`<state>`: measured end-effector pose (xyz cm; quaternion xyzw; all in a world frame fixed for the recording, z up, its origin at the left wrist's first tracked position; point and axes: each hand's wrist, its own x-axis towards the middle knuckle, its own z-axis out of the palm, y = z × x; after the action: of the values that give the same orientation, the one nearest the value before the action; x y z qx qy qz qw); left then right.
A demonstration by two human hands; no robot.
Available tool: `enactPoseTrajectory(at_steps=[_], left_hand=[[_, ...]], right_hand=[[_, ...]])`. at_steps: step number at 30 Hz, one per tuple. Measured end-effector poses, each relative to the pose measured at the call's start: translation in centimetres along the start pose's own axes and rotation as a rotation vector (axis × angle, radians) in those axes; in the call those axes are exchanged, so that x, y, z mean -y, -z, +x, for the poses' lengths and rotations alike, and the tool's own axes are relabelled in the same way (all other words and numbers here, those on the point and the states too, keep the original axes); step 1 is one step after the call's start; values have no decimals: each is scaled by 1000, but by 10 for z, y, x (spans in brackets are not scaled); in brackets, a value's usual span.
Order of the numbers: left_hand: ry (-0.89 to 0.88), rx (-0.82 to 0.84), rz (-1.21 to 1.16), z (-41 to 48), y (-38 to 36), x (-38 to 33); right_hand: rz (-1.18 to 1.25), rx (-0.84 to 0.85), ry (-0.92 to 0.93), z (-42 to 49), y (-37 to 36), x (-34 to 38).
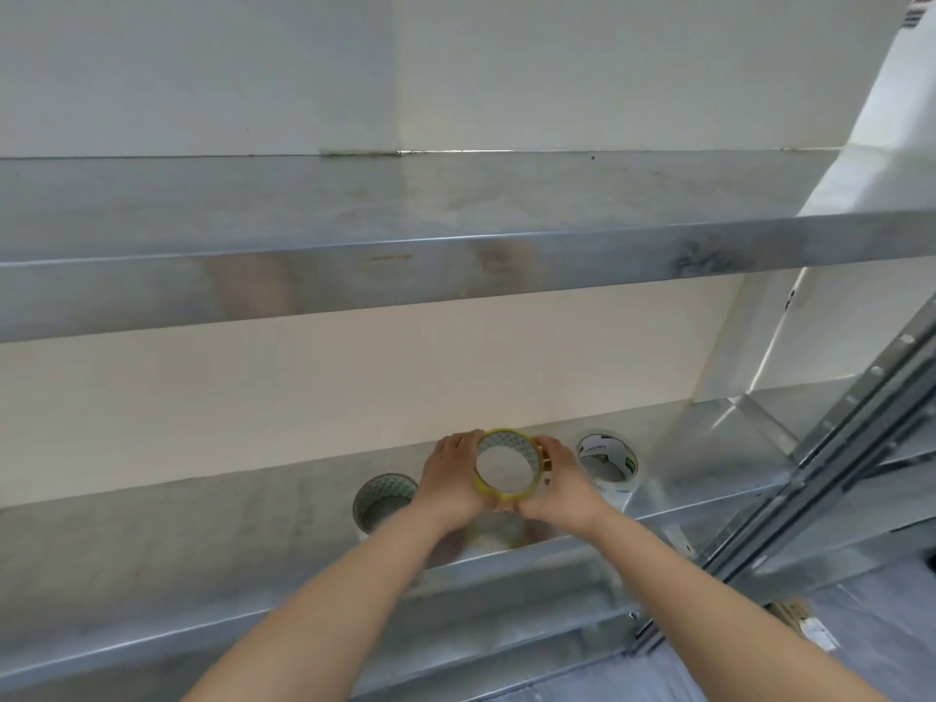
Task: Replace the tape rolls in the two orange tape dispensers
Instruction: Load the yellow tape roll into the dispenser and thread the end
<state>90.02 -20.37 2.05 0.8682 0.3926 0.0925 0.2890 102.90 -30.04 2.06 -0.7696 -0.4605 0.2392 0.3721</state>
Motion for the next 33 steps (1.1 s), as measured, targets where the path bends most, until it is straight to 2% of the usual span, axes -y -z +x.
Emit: enactPoseTrajectory(at_steps=[3,7,11,13,16,19,23,28,33], left_hand=[[8,-47,22,-1,29,-3],[79,-192,-10,-40,94,15],[198,-383,-5,-115,152,69],[271,-438,-18,-157,177,98],[341,-495,-64,-217,210,131],[395,-545,-107,-274,236,164],[485,-610,-139,-349,269,218],[552,-673,-181,-439,311,286],[554,-654,-129,-517,366,354]], right_hand=[[-16,54,24,7,8,23],[-12,200,153,18,-7,77],[-28,447,358,11,-67,157],[-48,523,493,-3,-104,198],[-40,584,599,-33,-154,247],[51,642,652,-60,-203,288],[56,690,724,-101,-270,344],[100,748,706,-159,-361,410],[104,734,705,-206,-438,477]])
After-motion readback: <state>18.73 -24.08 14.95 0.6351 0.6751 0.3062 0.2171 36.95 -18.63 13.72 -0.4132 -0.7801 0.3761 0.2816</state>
